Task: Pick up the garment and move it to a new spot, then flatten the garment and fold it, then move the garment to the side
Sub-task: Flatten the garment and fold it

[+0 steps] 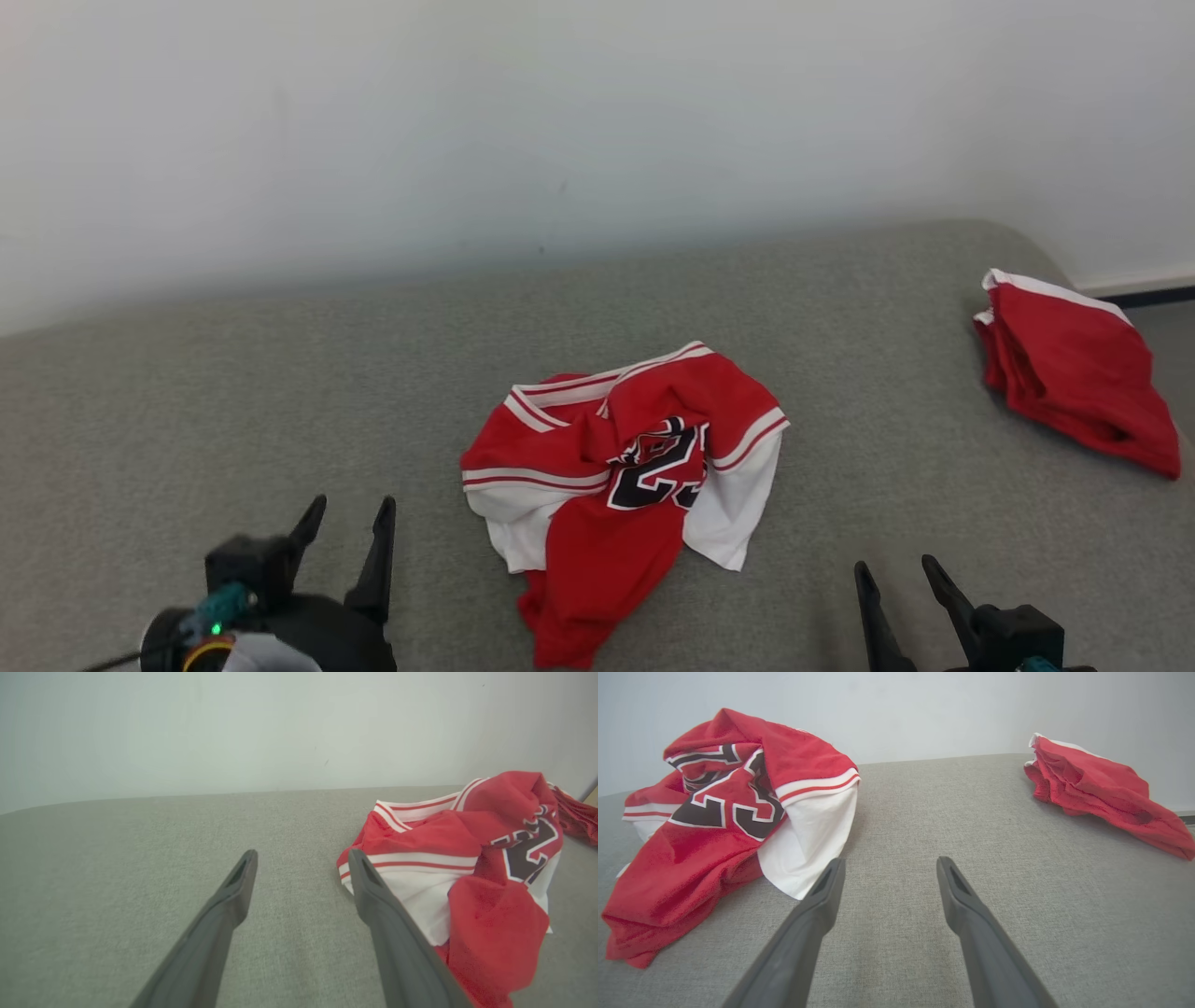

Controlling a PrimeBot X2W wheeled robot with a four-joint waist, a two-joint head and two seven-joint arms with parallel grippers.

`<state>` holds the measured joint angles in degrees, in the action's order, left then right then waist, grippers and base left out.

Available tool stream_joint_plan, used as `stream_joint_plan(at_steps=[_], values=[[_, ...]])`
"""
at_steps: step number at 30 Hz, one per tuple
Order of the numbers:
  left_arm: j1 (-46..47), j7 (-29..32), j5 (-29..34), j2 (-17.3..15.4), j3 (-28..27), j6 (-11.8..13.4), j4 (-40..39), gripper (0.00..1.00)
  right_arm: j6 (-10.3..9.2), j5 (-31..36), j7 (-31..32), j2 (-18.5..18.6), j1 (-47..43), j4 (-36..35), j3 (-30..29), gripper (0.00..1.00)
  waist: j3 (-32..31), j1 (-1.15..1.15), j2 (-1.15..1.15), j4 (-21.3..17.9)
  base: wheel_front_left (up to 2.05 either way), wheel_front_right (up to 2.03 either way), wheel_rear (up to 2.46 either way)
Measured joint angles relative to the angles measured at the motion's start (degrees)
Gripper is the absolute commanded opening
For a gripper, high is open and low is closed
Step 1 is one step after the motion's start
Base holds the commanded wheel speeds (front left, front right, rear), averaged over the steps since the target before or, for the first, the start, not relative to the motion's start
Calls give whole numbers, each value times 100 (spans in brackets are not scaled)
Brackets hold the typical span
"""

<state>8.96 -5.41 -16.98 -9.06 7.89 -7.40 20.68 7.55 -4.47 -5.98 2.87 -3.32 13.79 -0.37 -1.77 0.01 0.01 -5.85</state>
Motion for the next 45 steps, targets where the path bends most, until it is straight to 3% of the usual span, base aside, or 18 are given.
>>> stream_joint_plan(at_steps=[10,16,22,24,27,31,38,42,45], values=[[1354,980,-820,-157,-51,-9,623,100,0,-57,-118,3,250,43,132,100,514,1,0,-849,0,0,0],[1510,1475,-1400,-265,27,-9,755,100,0,-116,-223,7,333,176,138,100,812,1,0,-1328,0,0,0],[1511,1662,-1377,-382,49,144,920,100,0,-152,-302,7,392,303,218,100,993,0,0,-1621,0,0,0],[1513,1650,-1307,-382,125,168,912,0,0,-153,-313,2,437,327,263,100,1011,0,0,-1654,0,0,0],[1606,1348,-1179,-310,318,124,692,0,0,-152,-319,3,447,361,269,100,984,0,0,-1628,0,0,0],[2065,469,-1423,4,561,27,204,0,0,-146,-313,-1,455,387,323,100,911,0,0,-1550,0,0,0],[3478,-693,-1457,298,1586,-1,-594,0,0,-122,-260,0,466,414,470,100,735,-1,0,-1464,0,0,0],[4230,-916,-1517,502,1636,-2,-1055,0,0,-111,-235,2,449,445,519,100,615,-1,0,-1461,0,0,0],[4552,-956,-1692,598,1281,54,-1564,0,0,-105,-211,2,396,434,505,100,556,-2,-1,-1410,0,0,0]])
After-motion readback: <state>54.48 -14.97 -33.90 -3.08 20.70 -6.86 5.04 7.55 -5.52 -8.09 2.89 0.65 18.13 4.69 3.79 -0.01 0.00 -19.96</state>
